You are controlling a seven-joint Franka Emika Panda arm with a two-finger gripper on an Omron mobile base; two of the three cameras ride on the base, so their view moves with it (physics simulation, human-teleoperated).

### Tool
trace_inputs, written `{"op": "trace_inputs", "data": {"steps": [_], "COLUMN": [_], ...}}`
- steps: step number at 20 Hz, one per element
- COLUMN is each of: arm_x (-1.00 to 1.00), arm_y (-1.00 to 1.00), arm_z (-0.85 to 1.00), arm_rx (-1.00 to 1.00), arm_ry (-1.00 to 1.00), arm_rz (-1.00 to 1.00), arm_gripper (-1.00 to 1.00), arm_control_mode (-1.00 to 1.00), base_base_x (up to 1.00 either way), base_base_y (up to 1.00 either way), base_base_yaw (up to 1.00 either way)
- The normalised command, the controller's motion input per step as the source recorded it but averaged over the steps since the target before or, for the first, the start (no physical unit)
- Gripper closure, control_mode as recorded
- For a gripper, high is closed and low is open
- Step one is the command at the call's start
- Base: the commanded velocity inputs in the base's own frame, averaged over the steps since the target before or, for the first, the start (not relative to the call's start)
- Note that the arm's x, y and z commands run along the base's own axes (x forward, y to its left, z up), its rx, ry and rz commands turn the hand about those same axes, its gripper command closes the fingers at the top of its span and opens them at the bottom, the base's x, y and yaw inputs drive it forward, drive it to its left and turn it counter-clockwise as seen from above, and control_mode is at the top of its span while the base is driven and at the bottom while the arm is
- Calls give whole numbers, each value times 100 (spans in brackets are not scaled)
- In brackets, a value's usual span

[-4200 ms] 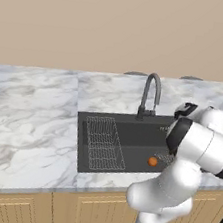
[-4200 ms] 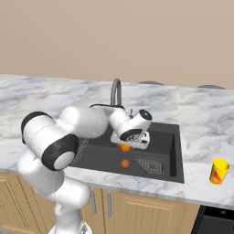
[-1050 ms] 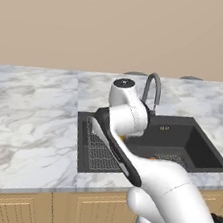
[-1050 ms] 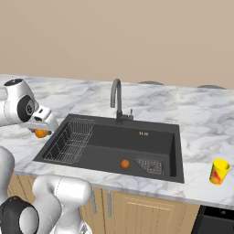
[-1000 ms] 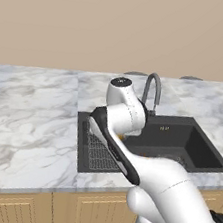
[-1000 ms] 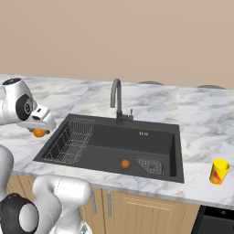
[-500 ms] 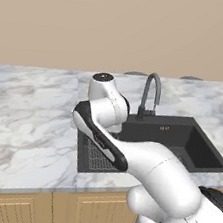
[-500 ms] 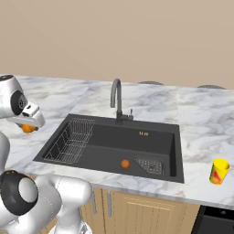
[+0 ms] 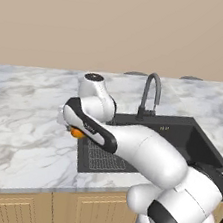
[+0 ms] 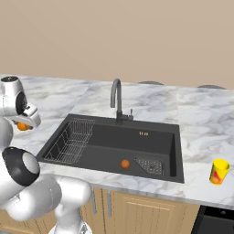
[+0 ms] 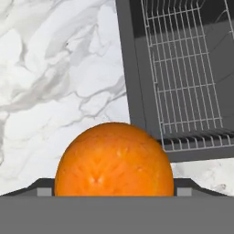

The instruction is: Remove the tangerine and orange from the sink. Then move the bowl and cup from the counter to the sink for washing.

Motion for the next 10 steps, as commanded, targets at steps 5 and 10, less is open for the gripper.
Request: {"op": "trace_inputs", "data": {"steps": [5,10], "arm_x": [45,41], "arm_y": [50,41], "arm_z": [-23,-26], "arm_rx": [1,0], "arm_ry": [15,21], "arm_rz": [-3,-2], "arm_gripper": [100,100], "arm_control_mode": [-100,-100], "base_base_x": [0,0], "base_base_y": [0,0], "base_base_yaw": [0,0]}}
